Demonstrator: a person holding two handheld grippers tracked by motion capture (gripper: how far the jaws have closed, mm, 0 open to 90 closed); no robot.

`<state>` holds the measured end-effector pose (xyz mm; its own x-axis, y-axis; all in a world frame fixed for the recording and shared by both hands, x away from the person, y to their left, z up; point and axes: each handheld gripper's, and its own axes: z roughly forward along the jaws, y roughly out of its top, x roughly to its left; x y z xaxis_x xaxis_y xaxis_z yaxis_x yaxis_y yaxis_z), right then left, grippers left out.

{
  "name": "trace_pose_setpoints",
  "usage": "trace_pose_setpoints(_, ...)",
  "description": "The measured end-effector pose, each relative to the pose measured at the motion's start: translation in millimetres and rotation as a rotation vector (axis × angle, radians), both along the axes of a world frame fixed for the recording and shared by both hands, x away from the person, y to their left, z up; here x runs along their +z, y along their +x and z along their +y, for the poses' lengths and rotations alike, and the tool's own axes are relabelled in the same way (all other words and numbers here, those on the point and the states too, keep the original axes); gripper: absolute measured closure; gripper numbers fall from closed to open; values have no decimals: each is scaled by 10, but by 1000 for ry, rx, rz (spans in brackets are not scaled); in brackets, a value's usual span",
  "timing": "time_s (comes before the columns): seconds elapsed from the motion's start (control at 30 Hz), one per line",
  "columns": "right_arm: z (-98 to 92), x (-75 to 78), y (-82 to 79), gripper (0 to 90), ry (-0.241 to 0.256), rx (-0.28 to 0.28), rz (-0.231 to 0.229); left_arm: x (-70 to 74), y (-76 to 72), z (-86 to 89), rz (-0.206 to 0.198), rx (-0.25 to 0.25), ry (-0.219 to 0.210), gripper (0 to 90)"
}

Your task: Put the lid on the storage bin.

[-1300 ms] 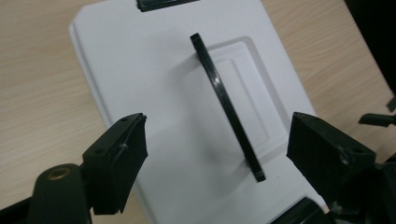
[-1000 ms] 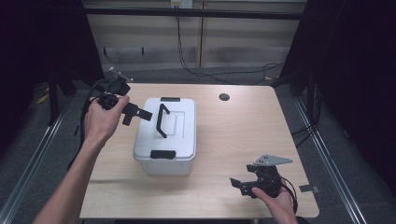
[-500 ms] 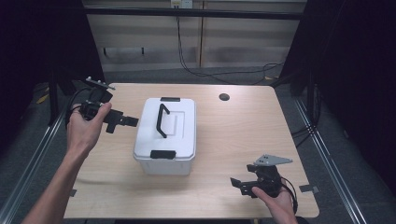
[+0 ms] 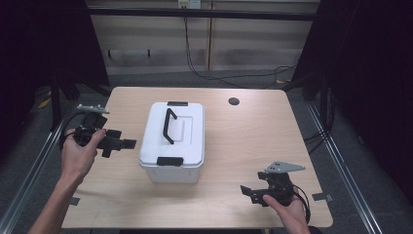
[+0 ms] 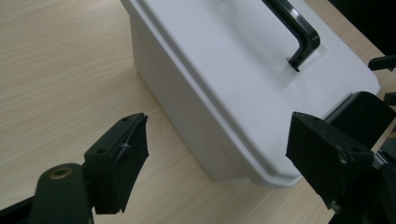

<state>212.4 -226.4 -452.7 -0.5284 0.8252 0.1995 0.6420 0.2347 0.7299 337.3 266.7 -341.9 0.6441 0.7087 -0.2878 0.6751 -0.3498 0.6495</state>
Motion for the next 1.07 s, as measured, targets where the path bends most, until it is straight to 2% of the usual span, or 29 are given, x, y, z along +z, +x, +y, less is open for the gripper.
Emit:
trace_pose_setpoints(0.2, -2, 1, -1, 145, 1, -1, -1, -150, -132, 135, -21, 16, -24, 204)
trace_pose_setpoints(0.27, -2, 0, 1, 144, 1, -3, 1, -210, -173, 179, -25, 12, -19, 204)
trace_pose_setpoints(0.33, 0, -1, 1, 144, 0, -2, 0, -263, -216, 236, -51, 33, -56, 203)
trace_pose_setpoints(0.37, 0, -1, 2, 145, 0, -2, 0, -297, -237, 270, -50, 49, -71, 191)
trace_pose_setpoints(0.4, -1, -2, 2, 145, 0, -3, 1, -326, -254, 293, -51, 67, -77, 177)
trace_pose_setpoints(0.53, 7, -10, 11, 145, -3, -4, 6, -420, -313, 369, -54, 87, -90, 174)
trace_pose_setpoints(0.6, 9, -12, 14, 144, -5, -3, 9, -476, -339, 388, -47, 91, -90, 174)
trace_pose_setpoints(0.67, 9, -14, 16, 145, -6, -6, 9, -532, -366, 396, -23, 95, -87, 174)
trace_pose_setpoints(0.7, 8, -15, 16, 145, -6, -5, 9, -562, -387, 403, -20, 103, -103, 174)
trace_pose_setpoints(0.73, 7, -16, 17, 145, -5, -6, 11, -578, -400, 402, -19, 99, -96, 174)
trace_pose_setpoints(0.8, 7, -18, 17, 146, -6, -5, 16, -632, -447, 393, -41, 110, -54, 181)
trace_pose_setpoints(0.9, 11, -25, 19, 146, -17, -4, 20, -747, -522, 395, -31, 109, -52, 182)
trace_pose_setpoints(0.93, 10, -27, 21, 147, -19, -6, 19, -806, -567, 398, -45, 117, -42, 182)
trace_pose_setpoints(0.97, 8, -31, 24, 147, -18, -11, 20, -864, -597, 411, -42, 114, -44, 183)
trace_pose_setpoints(1.0, 6, -36, 30, 149, -17, -18, 18, -895, -601, 414, -14, 108, -36, 183)
trace_pose_setpoints(1.07, 8, -50, 41, 169, -29, -41, 20, -959, -627, 421, 4, 106, -71, 183)
